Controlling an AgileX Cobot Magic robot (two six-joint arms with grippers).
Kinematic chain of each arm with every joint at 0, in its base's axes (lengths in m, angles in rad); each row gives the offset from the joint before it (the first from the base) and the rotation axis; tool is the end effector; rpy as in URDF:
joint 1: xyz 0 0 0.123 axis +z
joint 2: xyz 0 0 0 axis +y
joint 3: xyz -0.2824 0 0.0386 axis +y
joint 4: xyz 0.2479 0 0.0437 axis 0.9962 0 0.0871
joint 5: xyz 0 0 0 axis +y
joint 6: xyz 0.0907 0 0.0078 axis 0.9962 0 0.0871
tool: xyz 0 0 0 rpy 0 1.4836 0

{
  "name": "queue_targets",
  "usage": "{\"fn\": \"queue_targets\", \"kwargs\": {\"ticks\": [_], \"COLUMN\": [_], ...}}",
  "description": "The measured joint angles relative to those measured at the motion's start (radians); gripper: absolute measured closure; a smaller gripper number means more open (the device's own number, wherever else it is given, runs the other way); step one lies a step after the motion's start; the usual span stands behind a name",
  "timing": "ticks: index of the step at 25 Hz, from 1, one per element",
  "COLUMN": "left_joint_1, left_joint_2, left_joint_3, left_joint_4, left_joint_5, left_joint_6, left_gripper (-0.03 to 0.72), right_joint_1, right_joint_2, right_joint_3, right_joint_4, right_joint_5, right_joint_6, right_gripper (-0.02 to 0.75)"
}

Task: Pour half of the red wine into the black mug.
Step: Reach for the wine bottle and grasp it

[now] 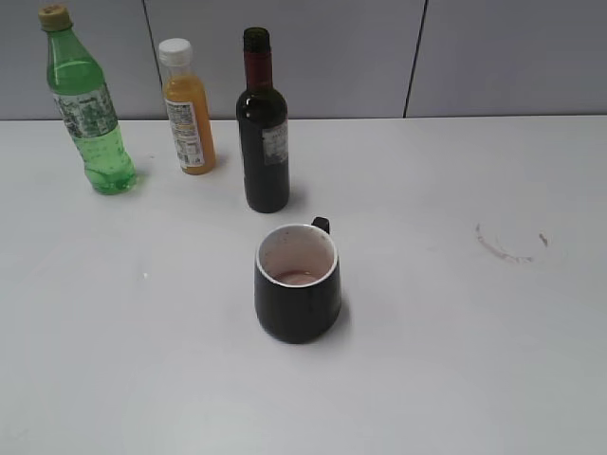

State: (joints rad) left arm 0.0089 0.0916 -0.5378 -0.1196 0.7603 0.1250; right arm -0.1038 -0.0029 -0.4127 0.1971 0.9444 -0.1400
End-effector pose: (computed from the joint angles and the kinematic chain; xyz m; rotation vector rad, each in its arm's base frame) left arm 0.0156 -0.0074 0.3135 0.0851 1.7915 -0.0401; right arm 0.0097 0.0135 0.2631 -0.0217 1.9980 0.0778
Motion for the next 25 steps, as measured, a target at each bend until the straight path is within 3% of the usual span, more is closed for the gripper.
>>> {"fn": "queue_targets", "kwargs": {"ticks": [4,12,25], "left_joint_1": [-0.004,-0.065,-0.342], "left_joint_2": [0.119,0.413,0.955], "left_joint_3": [0.003,0.010,0.020], "left_joint_4": [-0.016,-0.070,0.049], "left_joint_5": [-0.196,-0.500,-1.114], "left_joint_6": [0.086,0.102,0.072], "left_gripper": [0.034,0.048,0.073], "right_joint_1": [0.000,0.000,0.000], "right_joint_2": [0.000,0.000,0.000], "right_joint_3": [0.000,0.000,0.000], "right_joint_4": [0.000,0.000,0.000], "right_joint_5": [0.000,0.000,0.000], "right_joint_6": [0.000,0.000,0.000], "right_gripper": [0.164,0.164,0.164]}}
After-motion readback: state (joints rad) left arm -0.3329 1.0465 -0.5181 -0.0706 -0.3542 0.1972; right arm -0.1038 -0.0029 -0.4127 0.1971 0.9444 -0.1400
